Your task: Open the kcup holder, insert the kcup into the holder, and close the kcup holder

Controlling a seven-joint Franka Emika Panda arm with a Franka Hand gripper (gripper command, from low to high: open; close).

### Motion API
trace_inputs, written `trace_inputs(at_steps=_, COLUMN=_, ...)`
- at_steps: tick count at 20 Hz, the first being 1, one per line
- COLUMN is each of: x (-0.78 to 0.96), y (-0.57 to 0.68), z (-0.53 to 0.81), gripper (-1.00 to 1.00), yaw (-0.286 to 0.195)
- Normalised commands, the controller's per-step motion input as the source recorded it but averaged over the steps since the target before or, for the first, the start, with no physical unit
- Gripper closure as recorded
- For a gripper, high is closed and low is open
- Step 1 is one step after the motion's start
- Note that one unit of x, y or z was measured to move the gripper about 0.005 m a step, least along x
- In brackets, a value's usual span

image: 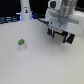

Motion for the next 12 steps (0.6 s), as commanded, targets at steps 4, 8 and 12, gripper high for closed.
trace_inputs(at_steps=4, x=0.93, y=-0.34, z=0.25, gripper=1.0, yaw=-0.05)
trace_inputs(at_steps=8, x=0.88, y=-0.3, z=0.33, gripper=1.0, yaw=-0.046)
trace_inputs(at_steps=12, x=0.33, y=-0.01, z=0.26, gripper=-1.0, yaw=-0.043)
